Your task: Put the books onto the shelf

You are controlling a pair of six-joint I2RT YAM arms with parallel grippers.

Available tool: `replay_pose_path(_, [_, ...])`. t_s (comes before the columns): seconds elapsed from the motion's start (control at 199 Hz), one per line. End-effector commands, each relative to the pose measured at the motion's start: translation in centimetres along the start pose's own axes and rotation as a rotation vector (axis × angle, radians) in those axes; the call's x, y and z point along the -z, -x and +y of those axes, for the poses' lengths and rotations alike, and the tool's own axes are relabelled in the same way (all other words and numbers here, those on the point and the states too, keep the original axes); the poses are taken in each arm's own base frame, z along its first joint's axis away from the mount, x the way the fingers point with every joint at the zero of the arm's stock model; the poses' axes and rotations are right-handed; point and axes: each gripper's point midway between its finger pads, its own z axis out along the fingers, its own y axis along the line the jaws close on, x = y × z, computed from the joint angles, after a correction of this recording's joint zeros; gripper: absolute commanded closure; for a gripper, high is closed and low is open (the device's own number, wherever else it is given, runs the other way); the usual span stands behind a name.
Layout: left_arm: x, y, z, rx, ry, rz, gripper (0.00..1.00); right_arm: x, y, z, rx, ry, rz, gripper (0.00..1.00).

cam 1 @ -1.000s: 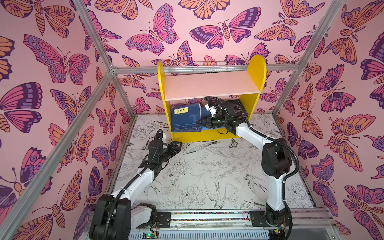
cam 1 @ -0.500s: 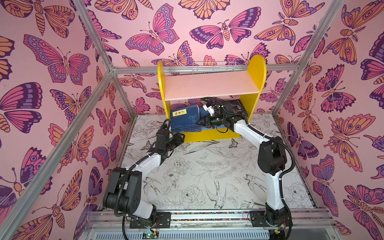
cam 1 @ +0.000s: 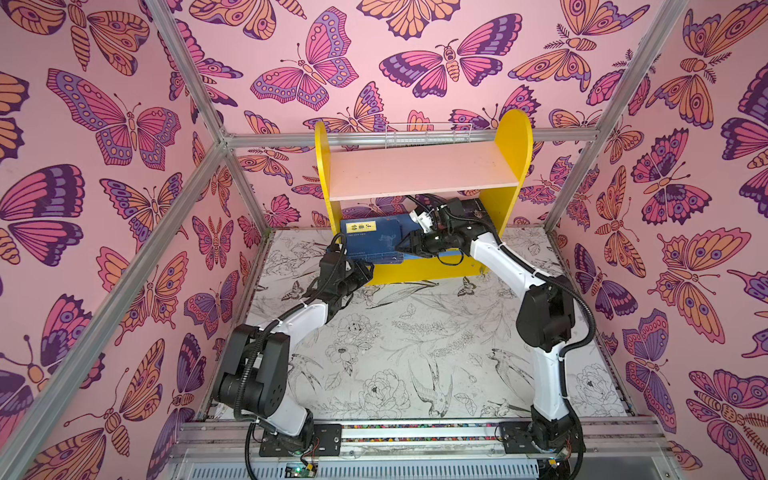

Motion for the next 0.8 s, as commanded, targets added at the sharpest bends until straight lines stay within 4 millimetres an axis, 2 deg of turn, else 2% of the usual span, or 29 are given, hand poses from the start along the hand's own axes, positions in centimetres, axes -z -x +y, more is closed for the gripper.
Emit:
replay_pose_path(0.0, [-0.7,1.1,-0.6,-0.005,-0.013,-0.029,0.52,3.2,1.0,1.2,0.123,-0.082,-0.052,0.47])
replay_pose_path(0.151, [-1.1,1.3,-0.5,-0.007,-0.010,-0.029,0.52,2.7,-1.0,0.7,0.162,-0.117,-0.002,0.46])
replay_pose_path(0.351, [-1.4,1.4,-0.6,-0.004,-0.008,-0.026,0.53,0.8,-3.3,-1.0,0.283,-0.286,0.091,0.45])
replay_pose_path(0.487, [-1.5,1.6,-0.6,-0.003,-0.005,-0.028,0.53,-0.2,-3.1,-1.5,0.374,-0.369,0.108,0.44])
replay_pose_path(0.657, [-1.6,1.3,-0.2,0.013,0.012,-0.021,0.54,-1.1,-1.7,-2.2,0.412,-0.428,0.086,0.44])
replay_pose_path(0.798, [-1.4,1.5,0.4,0.031,0.047,-0.045,0.56,-1.9,-2.0,-2.8,0.445,-0.452,0.126,0.44])
